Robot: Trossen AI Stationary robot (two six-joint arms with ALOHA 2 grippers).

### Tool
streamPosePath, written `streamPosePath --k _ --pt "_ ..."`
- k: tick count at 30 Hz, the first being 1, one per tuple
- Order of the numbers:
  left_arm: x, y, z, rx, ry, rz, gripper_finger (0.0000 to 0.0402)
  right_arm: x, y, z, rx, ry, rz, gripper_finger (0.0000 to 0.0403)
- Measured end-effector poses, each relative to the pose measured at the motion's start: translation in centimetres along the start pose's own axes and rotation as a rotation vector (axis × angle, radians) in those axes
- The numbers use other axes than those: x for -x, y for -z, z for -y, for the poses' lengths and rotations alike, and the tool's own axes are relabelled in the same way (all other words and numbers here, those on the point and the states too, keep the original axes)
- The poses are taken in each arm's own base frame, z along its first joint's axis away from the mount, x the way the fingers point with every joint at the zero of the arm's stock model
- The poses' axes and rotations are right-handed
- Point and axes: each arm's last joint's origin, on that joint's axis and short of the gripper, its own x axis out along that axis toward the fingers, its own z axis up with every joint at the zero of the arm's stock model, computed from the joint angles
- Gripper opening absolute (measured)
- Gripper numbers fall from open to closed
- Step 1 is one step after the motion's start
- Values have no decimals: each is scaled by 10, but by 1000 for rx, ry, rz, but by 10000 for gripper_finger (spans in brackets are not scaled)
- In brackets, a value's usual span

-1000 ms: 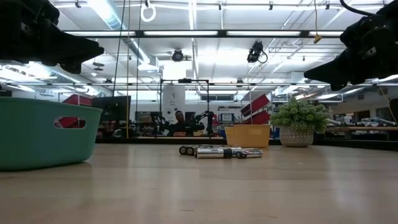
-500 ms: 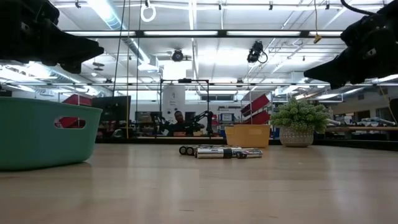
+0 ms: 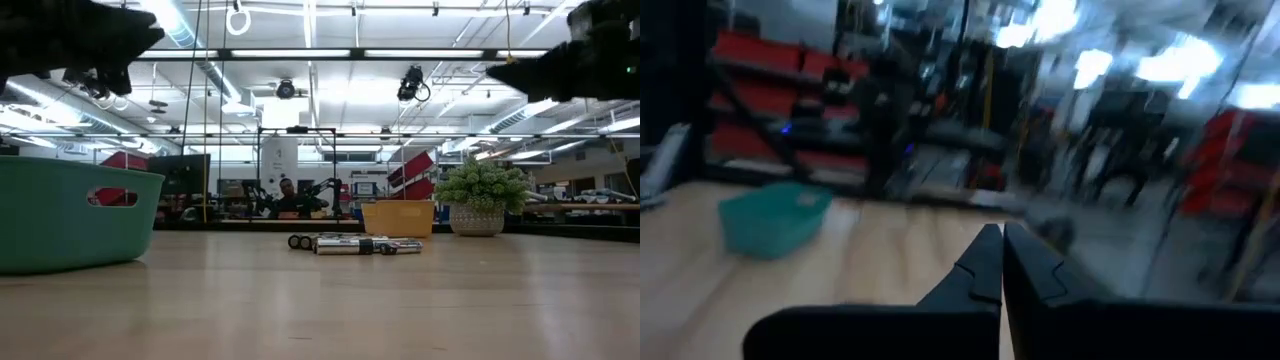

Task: Sort batteries
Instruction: Put the black battery into the yellow bin

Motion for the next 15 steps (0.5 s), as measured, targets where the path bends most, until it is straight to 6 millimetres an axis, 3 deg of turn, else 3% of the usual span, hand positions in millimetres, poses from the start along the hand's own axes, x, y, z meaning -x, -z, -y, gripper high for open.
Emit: streamPosePath --k 7,15 --pt "0 -10 -1 -22 -13 91 119 1 -12 4 -115 33 127 1" --pt "0 -9 -1 -18 -12 84 119 1 -12 -1 -310 -149 138 1"
